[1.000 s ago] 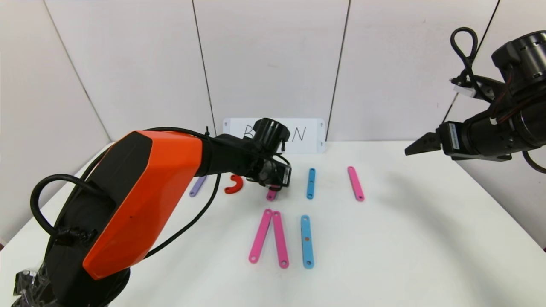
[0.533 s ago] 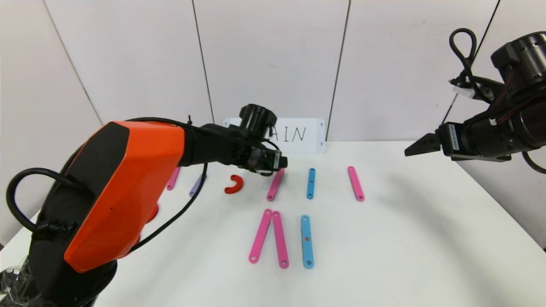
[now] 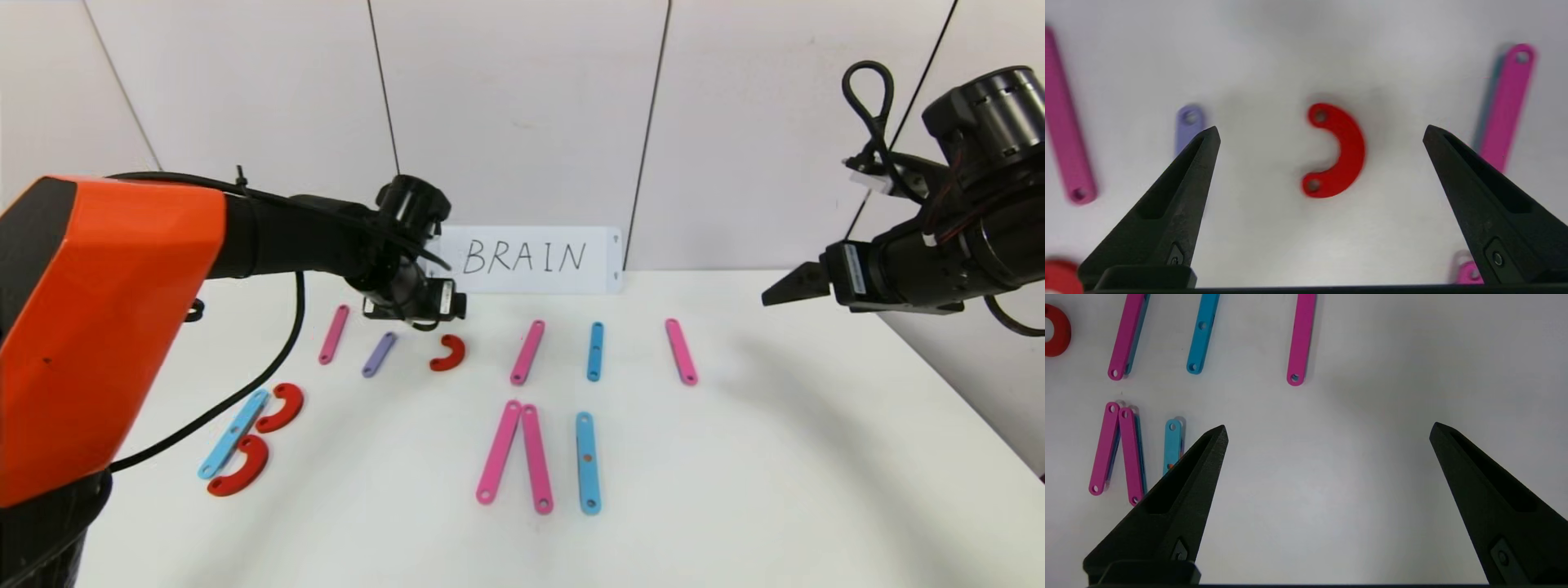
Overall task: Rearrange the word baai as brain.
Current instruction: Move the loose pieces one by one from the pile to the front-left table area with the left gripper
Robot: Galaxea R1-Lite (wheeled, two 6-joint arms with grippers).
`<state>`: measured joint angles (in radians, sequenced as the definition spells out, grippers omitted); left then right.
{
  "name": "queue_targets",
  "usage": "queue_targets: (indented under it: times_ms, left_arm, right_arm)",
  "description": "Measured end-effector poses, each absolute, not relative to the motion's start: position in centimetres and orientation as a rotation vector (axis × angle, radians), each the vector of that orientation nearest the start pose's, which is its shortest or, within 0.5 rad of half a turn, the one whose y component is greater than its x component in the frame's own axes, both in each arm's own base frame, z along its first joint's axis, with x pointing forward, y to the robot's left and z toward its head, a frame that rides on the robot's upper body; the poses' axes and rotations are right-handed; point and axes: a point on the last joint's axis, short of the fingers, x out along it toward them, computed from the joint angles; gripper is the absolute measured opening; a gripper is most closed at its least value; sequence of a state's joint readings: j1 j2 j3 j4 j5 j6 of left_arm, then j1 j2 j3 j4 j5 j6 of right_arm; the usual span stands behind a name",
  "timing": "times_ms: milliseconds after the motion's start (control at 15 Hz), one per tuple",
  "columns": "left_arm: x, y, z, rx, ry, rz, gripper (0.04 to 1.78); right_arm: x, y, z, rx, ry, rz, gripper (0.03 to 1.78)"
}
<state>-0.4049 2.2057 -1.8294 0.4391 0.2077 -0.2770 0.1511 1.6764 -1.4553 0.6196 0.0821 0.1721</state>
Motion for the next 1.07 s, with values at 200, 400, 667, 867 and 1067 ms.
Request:
queue_targets:
  times_ms: [200,400,667,867,1067]
  left_arm:
    - [38.5,-13.1,16.9,-0.017,0.826,0.013,1.74]
    - [35.7,-9.2,17.5,-0.043,0.799,0.081,1.74]
    - [34.6,-3.6,19.2,-0.082,0.73,0.2,1.74]
    - [35.7,-3.0,18.6,-0.09,0.714,0.213,1.74]
    - [37.6,-2.9,16.8,-0.096,0.698,0.212,1.74]
  right_arm:
    - [28.1,5.2,25.7,0.121,0.862,0.168,1.73]
    - [27.6,5.6,25.8,0.115,0.86,0.189,1.73]
    - [27.1,6.0,26.0,0.108,0.856,0.203,1.73]
    - [27.0,6.0,26.0,0.107,0.854,0.204,1.73]
    - [27.0,6.1,25.9,0.105,0.856,0.205,1.73]
